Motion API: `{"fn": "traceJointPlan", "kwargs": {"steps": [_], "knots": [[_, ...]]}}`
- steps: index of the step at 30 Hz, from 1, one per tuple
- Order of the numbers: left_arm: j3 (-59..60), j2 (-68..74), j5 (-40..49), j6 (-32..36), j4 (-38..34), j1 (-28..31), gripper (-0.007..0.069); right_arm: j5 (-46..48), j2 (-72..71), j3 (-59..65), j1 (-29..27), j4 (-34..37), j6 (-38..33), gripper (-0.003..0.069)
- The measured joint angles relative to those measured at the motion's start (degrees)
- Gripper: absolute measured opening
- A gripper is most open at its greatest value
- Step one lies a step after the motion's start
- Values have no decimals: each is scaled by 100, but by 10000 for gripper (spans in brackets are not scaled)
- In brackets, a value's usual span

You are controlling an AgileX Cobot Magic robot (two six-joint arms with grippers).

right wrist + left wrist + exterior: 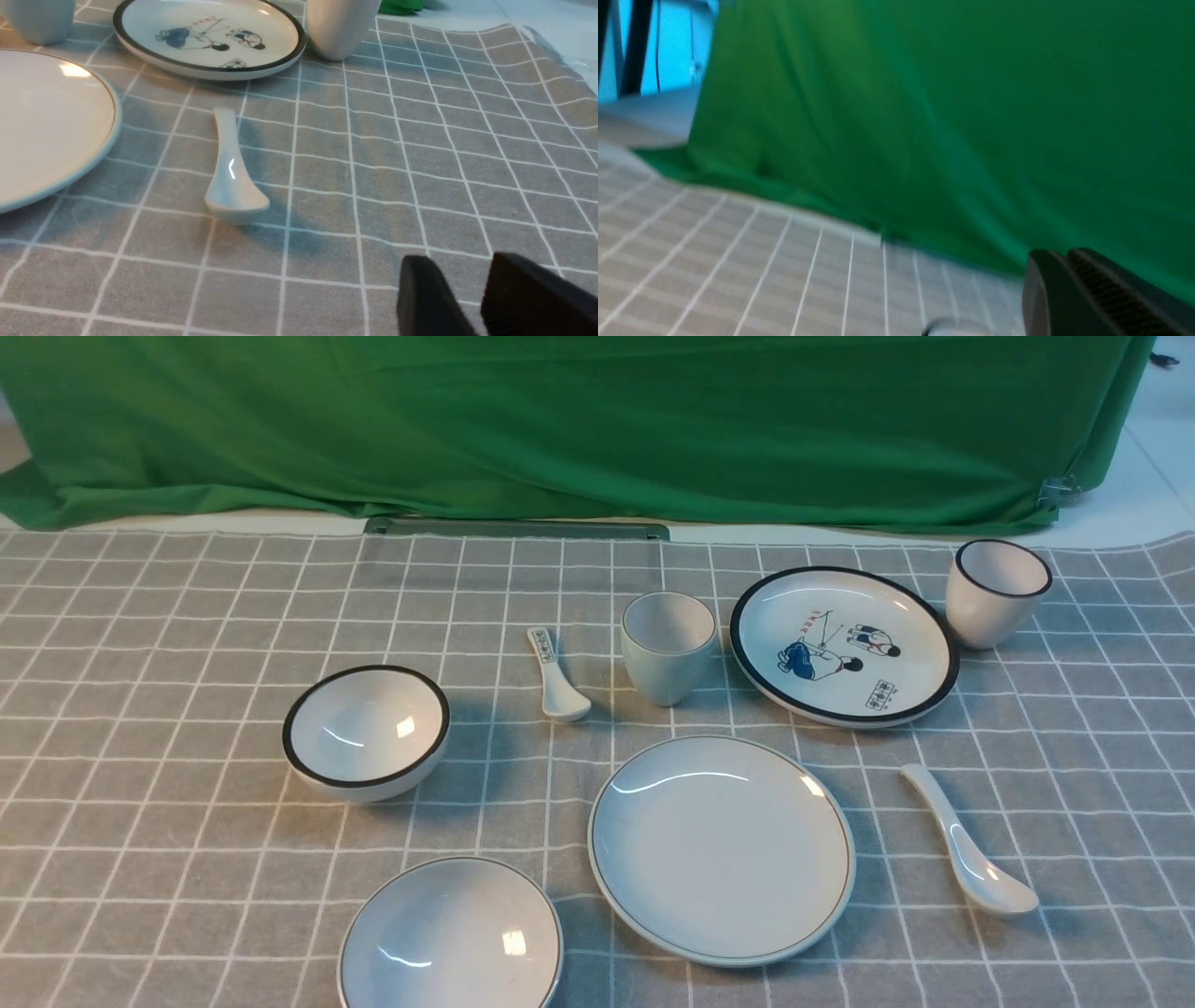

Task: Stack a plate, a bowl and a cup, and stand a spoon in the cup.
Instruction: Use the left arm to grab a blue rice bowl

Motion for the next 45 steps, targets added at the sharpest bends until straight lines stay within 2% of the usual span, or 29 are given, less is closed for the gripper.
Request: {"fn": "traceJointPlan", "kwargs": {"steps": [3, 6, 7, 8, 9, 11, 12, 13, 14, 18, 21, 23, 25, 29, 35, 37, 38, 39, 42, 43, 44, 45], "knots": [[0, 0, -691, -555, -76, 0, 17, -148, 0, 0, 0, 92, 69, 239], [-6, 0, -1903, -1815, -83, 0, 17, -1054, 0, 0, 0, 618, 852, 241], [-15, 0, -1963, -1883, -83, 0, 17, -1175, 0, 0, 0, 663, 990, 241], [-234, 65, -2096, -2280, -108, 0, 17, -1479, 0, 0, 0, 747, 1331, 241], [-536, 189, -1897, -2395, -116, 0, 17, -1769, 0, 0, 0, 795, 1648, 241], [-1331, 615, -1020, -2447, 83, 0, 17, -2250, 0, 0, 0, 852, 2061, 241], [-1861, 928, -282, -2447, 351, 0, 17, -2419, 0, 0, 0, 861, 2143, 241], [-2862, 1552, 1258, -2389, 773, 0, 17, -2651, 0, 0, 0, 873, 2200, 241], [-3078, 1728, 1623, -2339, 822, 0, 17, -2690, 0, 0, 0, 873, 2206, 241], [-4879, 4032, 5312, -1031, 918, 0, 17, -2883, 0, 0, 0, 882, 2324, 241], [-5014, 5443, 6358, -153, 533, 0, 17, -2935, 0, 0, 0, 891, 2870, 235], [-4960, 6145, 6402, 222, 266, -87, 13, -2388, 35, -178, 12, 858, 3247, 195], [-4941, 6618, 6355, 307, 211, -250, 7, -1542, 203, -615, 71, 798, 3151, 134], [-4941, 7320, 6092, 233, 308, -800, 3, 408, 964, -1923, 320, 713, 2095, 42], [-5068, 7993, 5894, 13, 571, -1543, 1, 3224, 2912, -3889, 706, 653, 1059, 26], [-5180, 8350, 5860, -343, 841, -1808, 15, 4154, 3990, -4603, 831, 640, 535, 25], [-5190, 8350, 5861, -365, 863, -1820, 17, 4193, 3990, -4637, 840, 640, 497, 25], [-5277, 8529, 5801, -572, 1067, -1880, 46, 4337, 4456, -4825, 899, 676, 235, 24], [-5367, 8702, 5680, -862, 1326, -1892, 125, 4255, 4812, -4886, 984, 763, 72, 23], [-5385, 8760, 5622, -939, 1442, -1892, 176, 4193, 4906, -4886, 1009, 809, 51, 23], [-5385, 8777, 5616, -940, 1457, -1892, 195, 4184, 4929, -4886, 1022, 809, 45, 23], [-5390, 8838, 5611, -963, 1538, -1892, 253, 4081, 4991, -4880, 1044, 882, 45, 23]]}}
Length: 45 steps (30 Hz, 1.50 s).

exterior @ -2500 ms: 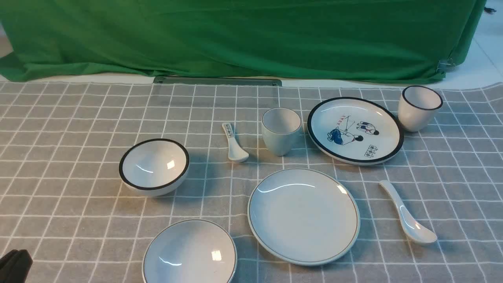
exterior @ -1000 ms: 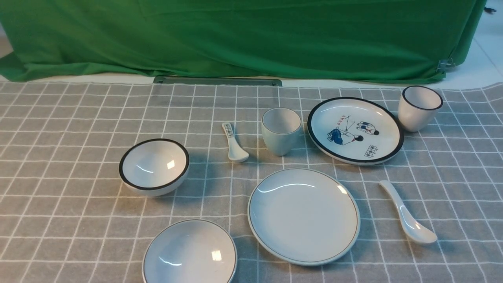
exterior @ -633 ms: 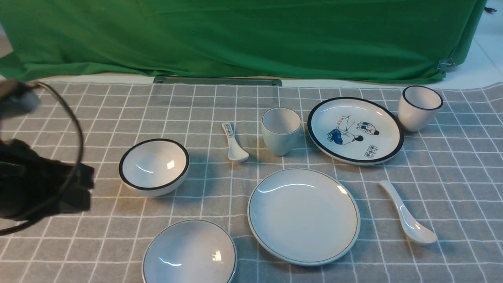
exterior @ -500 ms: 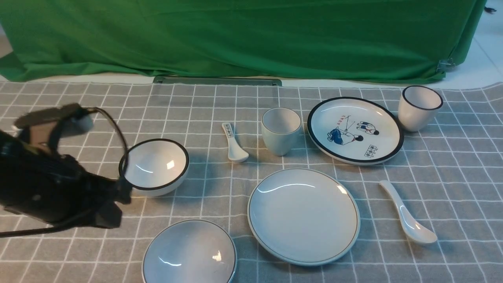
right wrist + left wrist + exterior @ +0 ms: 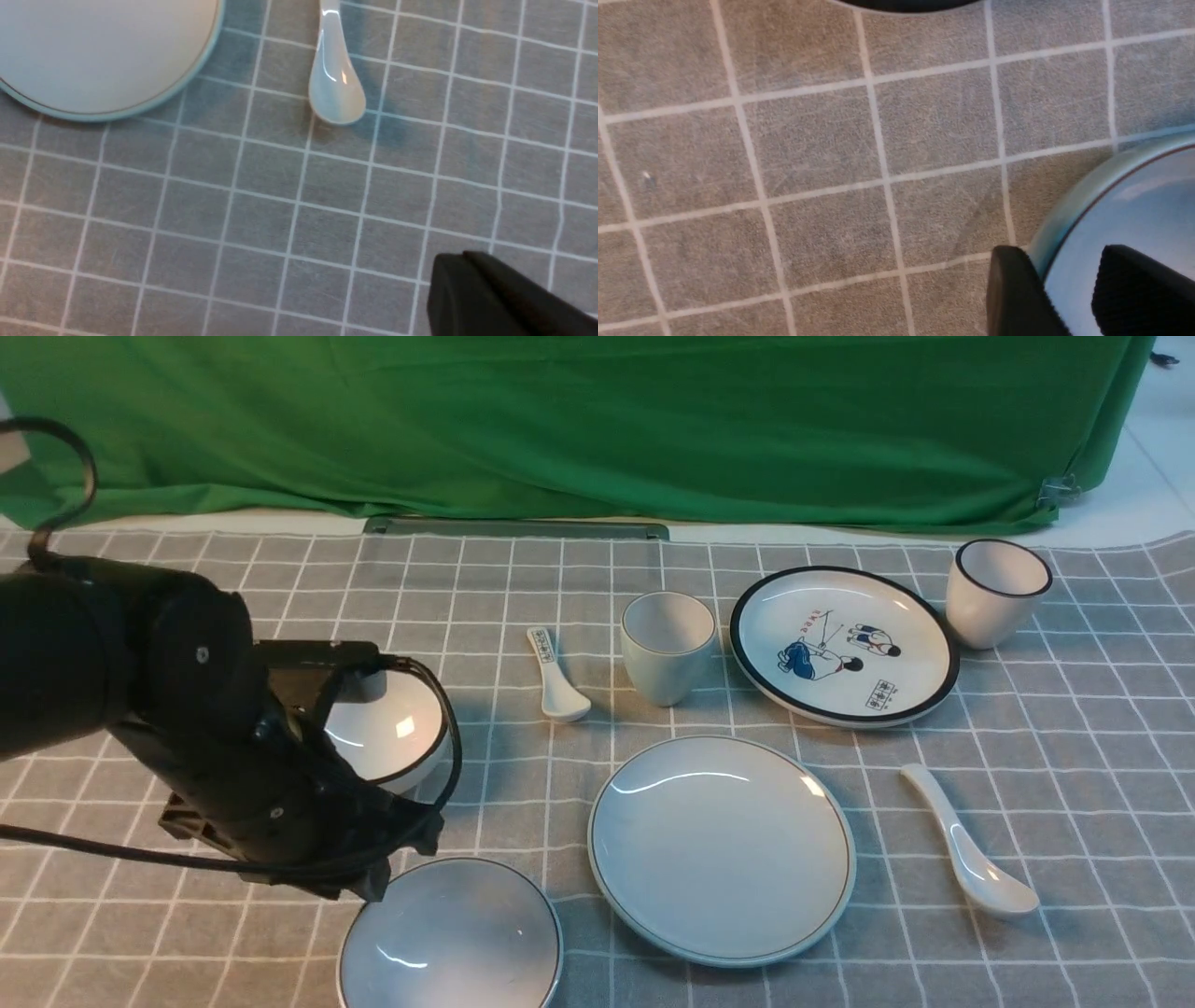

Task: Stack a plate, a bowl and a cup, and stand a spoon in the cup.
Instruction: Use the left arm to grab a blue rice bowl, then use the left arm to put the blue rice bowl into the blue large plate in the middle

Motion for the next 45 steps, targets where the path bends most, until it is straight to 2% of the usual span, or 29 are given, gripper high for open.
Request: {"fn": "traceJointPlan", "kwargs": {"steps": [4, 7, 9, 11, 12, 13, 16, 21, 24, 29, 34, 42, 45], "knots": [[-2, 296, -20, 44, 1, 0, 426, -396, 13, 68, 9, 167, -4, 23], [-2, 590, 72, 288, -184, 0, 456, -564, 13, 73, 15, 179, -11, 23], [-2, 736, 108, 395, -313, 0, 406, -620, 13, 73, 21, 185, -45, 23], [-2, 803, 115, 470, -414, 0, 271, -645, 13, 73, 27, 185, -45, 23], [-36, 809, 139, 492, -440, 0, 166, -642, 13, 73, 32, 185, -45, 23], [-81, 801, 171, 498, -440, 0, 113, -642, 13, 73, 32, 185, -45, 23], [-528, 704, 473, 523, -497, 0, 32, -642, 13, 73, 39, 185, -45, 23], [-1573, 669, 662, 522, -797, -69, 23, -646, 13, 73, 39, 217, -45, 23], [-2213, 880, 628, 522, -969, -360, 23, -681, 13, 73, 39, 217, -45, 23], [-3074, 1751, 639, 500, -1009, -975, 23, -681, 13, 73, 39, 217, -45, 23], [-3831, 2743, 724, 365, -1022, -1211, 23, -610, 13, 73, 39, 217, -45, 24], [-4047, 3153, 900, 345, -1070, -1211, 27, -620, 13, 73, 39, 217, -153, 31], [-4060, 3158, 1012, 345, -1059, -1211, 55, -652, 13, 73, 39, 217, -166, 34]]}}
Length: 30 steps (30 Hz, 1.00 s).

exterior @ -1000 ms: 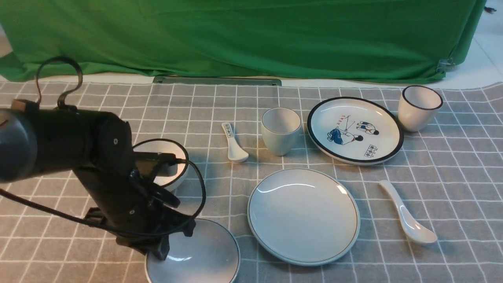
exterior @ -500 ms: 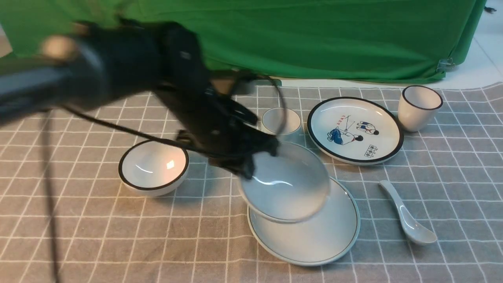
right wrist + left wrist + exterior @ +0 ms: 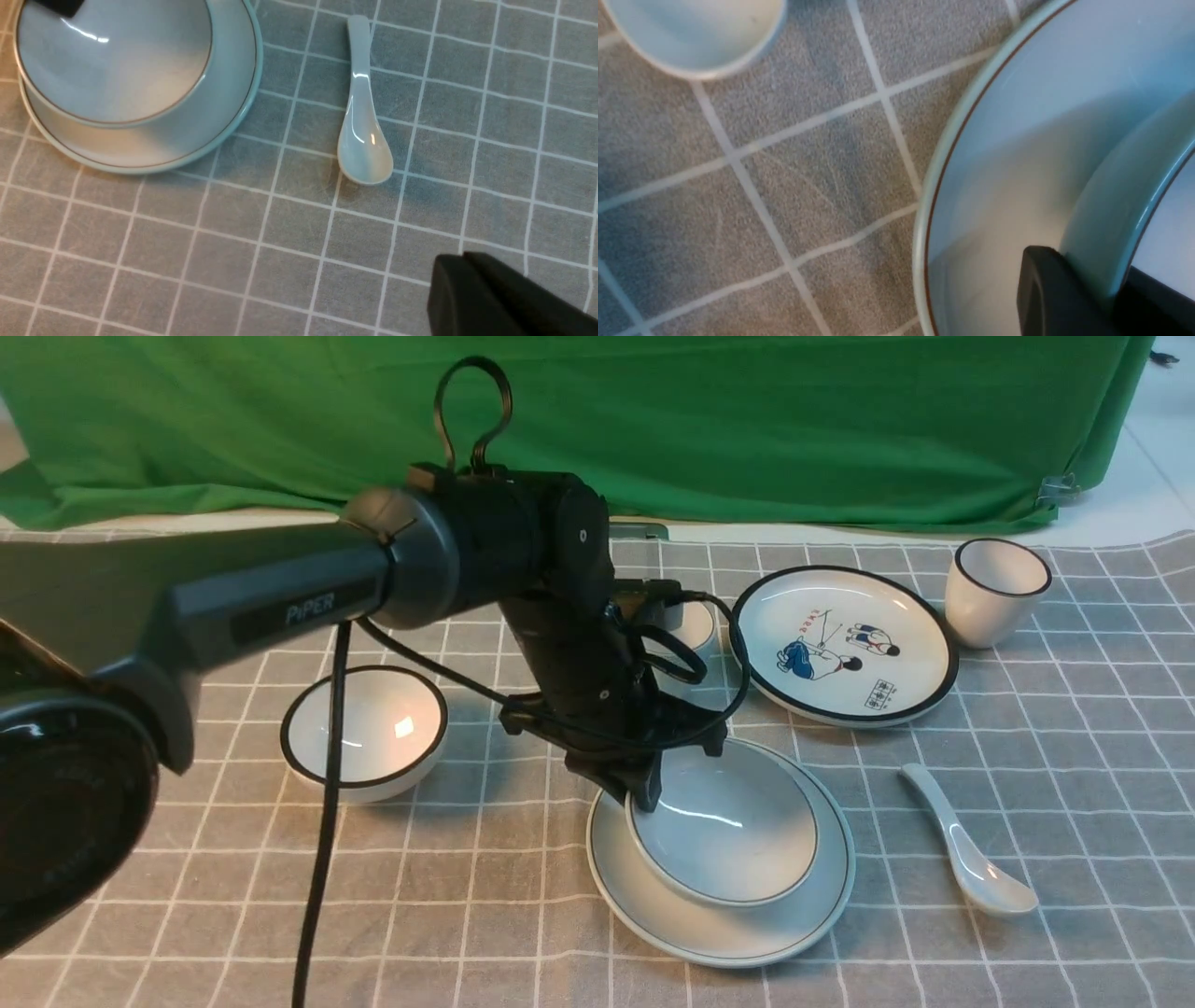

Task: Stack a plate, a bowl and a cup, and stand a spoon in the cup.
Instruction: Use the left arm to put the blue rice bowl into the blue large plate in the middle, then use the left arm to grab a blue teacup

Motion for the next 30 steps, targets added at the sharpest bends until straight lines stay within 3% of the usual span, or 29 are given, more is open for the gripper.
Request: {"fn": "traceJointPlan", "kwargs": {"steps": [7, 12, 18, 26, 30], "knots": [[-1032, 7, 669, -220, 560, 0, 380, -10, 0, 0, 0, 0, -98, 36], [-1929, 31, 466, -678, 1209, 138, 492, -10, 0, 0, 0, 0, -104, 43], [-2612, 523, -37, -756, 632, 670, 522, -21, 0, 0, 0, 0, -104, 44], [-2781, 1291, -175, -492, 314, 797, 524, -223, 0, 0, 0, 0, -117, 54], [-2787, 1443, -167, -469, 285, 791, 464, -228, 0, 0, 0, 0, -122, 57]]}}
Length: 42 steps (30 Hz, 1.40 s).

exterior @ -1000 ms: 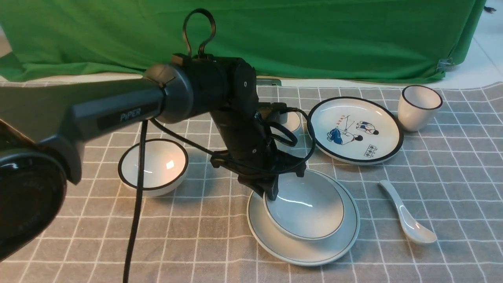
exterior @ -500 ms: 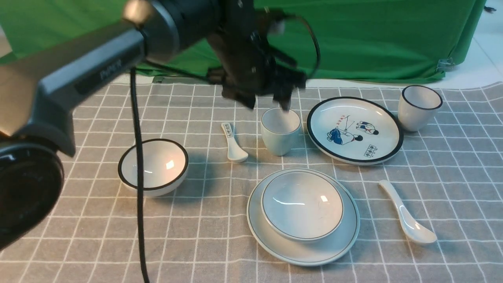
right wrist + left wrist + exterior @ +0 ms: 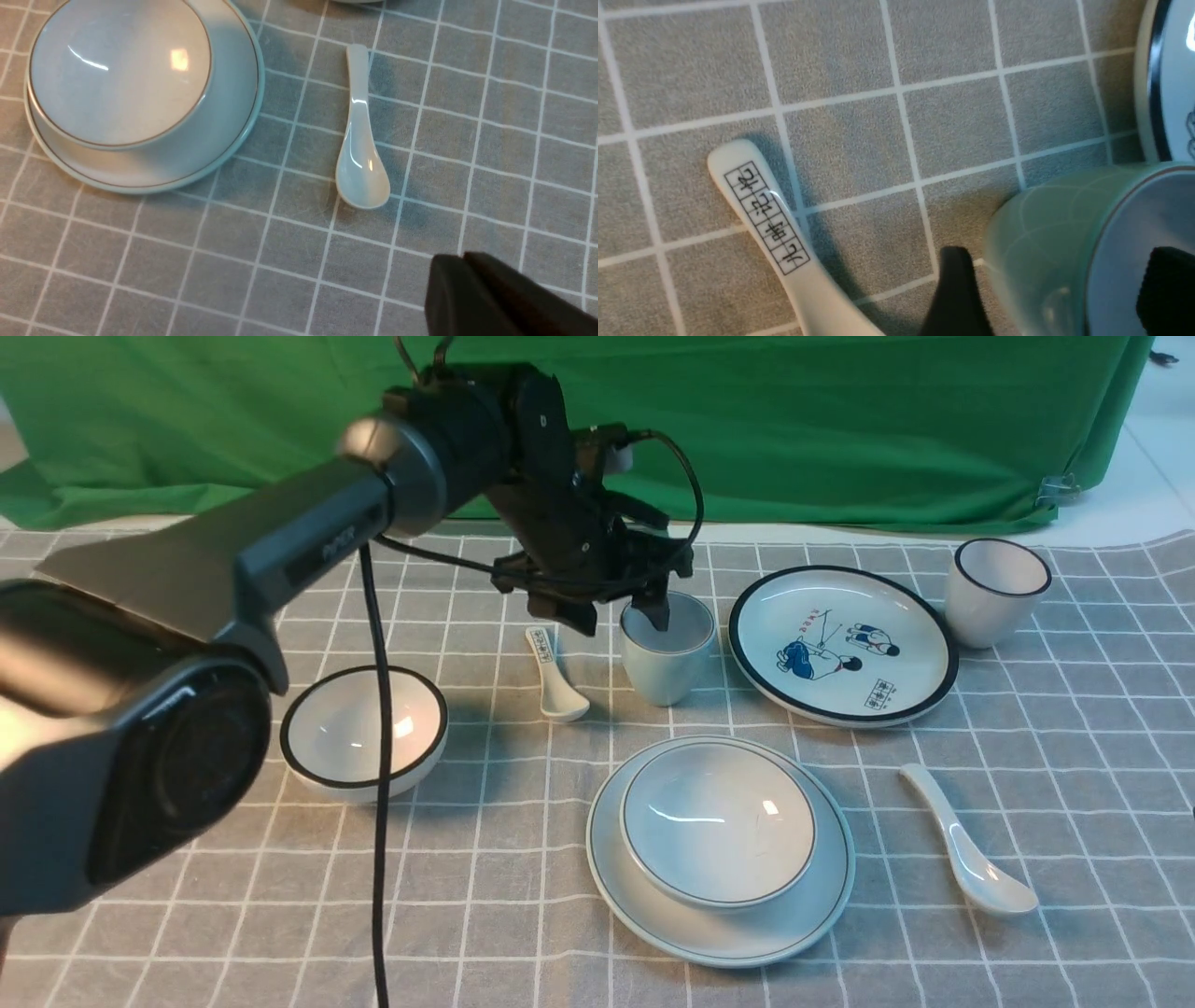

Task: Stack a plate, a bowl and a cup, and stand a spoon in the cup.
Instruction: Use the left arm to grab a blue teacup, then use the left arm to put the blue teacup into the blue rice bowl in the middle

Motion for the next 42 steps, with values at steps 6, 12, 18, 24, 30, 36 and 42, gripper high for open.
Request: {"fn": "traceJointPlan", "kwargs": {"steps": [6, 12, 18, 24, 30, 36, 42], "knots": [[0, 19, 21, 26, -4, 0, 131, -29, 0, 0, 0, 0, 0, 66], [-229, -435, 374, 149, 197, 0, 29, -41, 0, 0, 0, 0, -6, 74], [-394, -1188, 1391, 451, 83, -136, 28, -102, 0, 0, 0, 0, -6, 84], [175, -1338, 1550, 585, 136, -769, 28, -171, 0, 0, 0, 0, -6, 87], [983, -1081, 1659, 455, 680, -1296, 28, -171, 0, 0, 0, 0, -6, 88], [1047, -1043, 1478, 389, 733, -1264, 28, -209, 0, 2, 0, 0, -6, 88], [1047, -1008, 1417, 383, 700, -1264, 50, -220, 0, 2, 0, 0, -6, 88]]}}
